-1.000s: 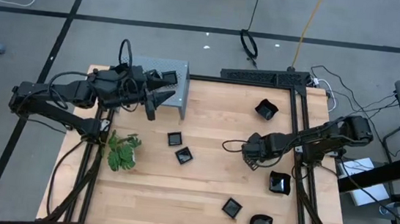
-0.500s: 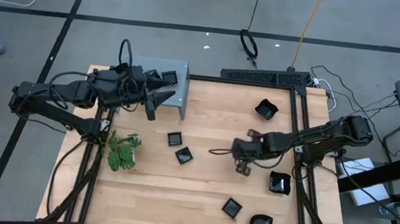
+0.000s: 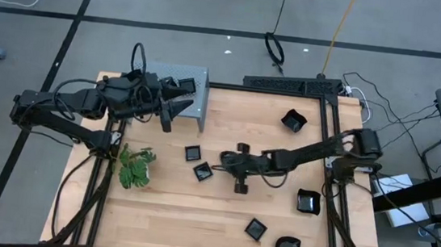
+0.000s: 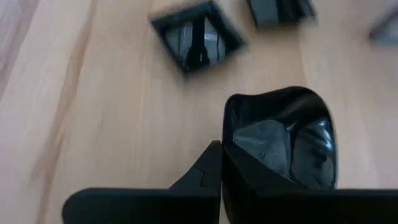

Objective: Pick & Place Mini shaped plates
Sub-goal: Move the leaf shaped plate to the center of the table, then stack the square plate on top of the square plate on the shelf

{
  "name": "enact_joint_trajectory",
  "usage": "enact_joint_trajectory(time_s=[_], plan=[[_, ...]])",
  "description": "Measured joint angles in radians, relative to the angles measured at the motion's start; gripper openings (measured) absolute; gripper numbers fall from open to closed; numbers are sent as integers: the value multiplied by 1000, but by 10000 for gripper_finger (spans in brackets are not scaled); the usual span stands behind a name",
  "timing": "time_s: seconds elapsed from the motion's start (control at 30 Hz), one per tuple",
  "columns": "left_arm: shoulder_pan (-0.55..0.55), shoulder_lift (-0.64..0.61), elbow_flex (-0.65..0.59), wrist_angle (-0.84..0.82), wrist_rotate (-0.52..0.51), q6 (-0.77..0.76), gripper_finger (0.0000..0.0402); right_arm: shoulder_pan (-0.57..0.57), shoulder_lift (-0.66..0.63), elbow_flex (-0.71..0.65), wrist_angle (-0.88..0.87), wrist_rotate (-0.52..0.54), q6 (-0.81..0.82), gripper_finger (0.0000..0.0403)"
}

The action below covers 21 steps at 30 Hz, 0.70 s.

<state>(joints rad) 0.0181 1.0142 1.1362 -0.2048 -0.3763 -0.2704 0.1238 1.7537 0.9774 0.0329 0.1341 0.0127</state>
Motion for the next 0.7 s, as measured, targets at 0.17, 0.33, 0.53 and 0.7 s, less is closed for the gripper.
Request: enact_joint_trajectory(time_s=[0.17,0.33,0.53,0.7], plan=[[0,0,0,0,0,-5,209,0,110,95,28,2,-128,0],[-1,0,0,-1,0,-6,209,0,170,183,27,24,-159,2],[-8,0,1,-6,10,-5,209,0,184,230,23,26,-160,56],[-15,0,1,-25,15,10,209,0,145,241,3,26,-155,122]])
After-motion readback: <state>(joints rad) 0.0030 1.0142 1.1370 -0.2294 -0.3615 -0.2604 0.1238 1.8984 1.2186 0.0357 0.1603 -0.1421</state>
